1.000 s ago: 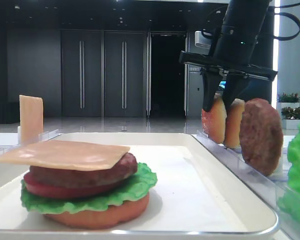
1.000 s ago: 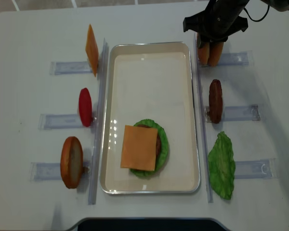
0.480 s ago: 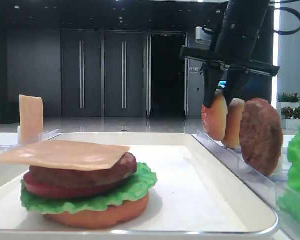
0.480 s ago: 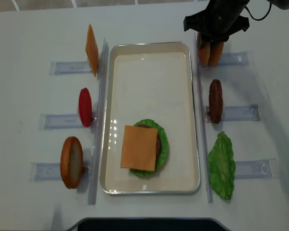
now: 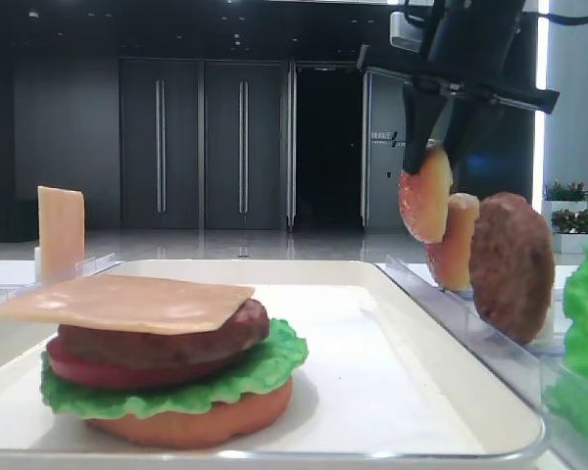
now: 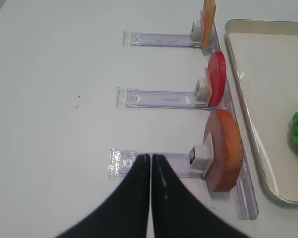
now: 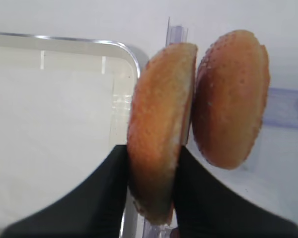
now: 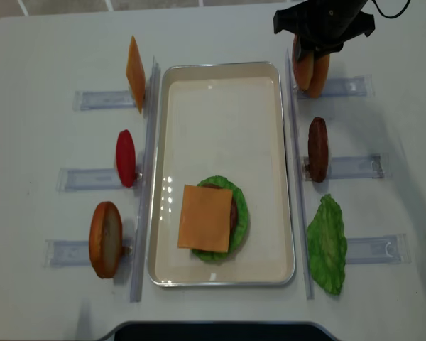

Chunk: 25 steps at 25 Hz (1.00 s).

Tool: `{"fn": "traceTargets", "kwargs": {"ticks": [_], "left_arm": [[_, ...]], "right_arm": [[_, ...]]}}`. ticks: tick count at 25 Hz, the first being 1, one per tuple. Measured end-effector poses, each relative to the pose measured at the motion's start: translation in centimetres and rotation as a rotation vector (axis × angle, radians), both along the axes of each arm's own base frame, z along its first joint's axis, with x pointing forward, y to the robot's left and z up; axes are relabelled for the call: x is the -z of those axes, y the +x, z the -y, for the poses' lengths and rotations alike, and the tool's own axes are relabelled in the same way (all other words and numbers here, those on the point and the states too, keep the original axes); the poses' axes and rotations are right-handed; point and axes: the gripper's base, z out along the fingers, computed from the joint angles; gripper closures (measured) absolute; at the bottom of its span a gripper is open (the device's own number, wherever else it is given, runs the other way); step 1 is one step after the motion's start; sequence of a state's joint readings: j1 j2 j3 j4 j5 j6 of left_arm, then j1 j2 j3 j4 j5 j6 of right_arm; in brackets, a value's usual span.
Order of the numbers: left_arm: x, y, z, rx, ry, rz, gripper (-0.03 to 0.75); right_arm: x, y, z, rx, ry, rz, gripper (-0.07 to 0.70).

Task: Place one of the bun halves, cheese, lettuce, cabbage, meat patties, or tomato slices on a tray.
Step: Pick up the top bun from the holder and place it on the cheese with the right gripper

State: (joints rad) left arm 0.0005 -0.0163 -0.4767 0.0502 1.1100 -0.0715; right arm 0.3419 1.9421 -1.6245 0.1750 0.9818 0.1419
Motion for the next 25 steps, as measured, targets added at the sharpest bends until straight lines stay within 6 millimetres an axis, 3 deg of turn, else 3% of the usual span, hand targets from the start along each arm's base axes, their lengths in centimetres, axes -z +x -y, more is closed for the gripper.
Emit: {"fn": "traceTargets", "kwargs": {"ticks": [14,25], "left_arm": [[0.0,0.0,0.0,0.000,0.000,0.000,0.715],[0.0,0.0,0.0,0.000,0.000,-0.001,0.715]], "right_arm": [[-5.2,-3.1,0.6,-0.016,0.051,0.001,0.405],[-7.6,-7.3,-0.2,-0.090,0.183,-0.019,0.406]]}}
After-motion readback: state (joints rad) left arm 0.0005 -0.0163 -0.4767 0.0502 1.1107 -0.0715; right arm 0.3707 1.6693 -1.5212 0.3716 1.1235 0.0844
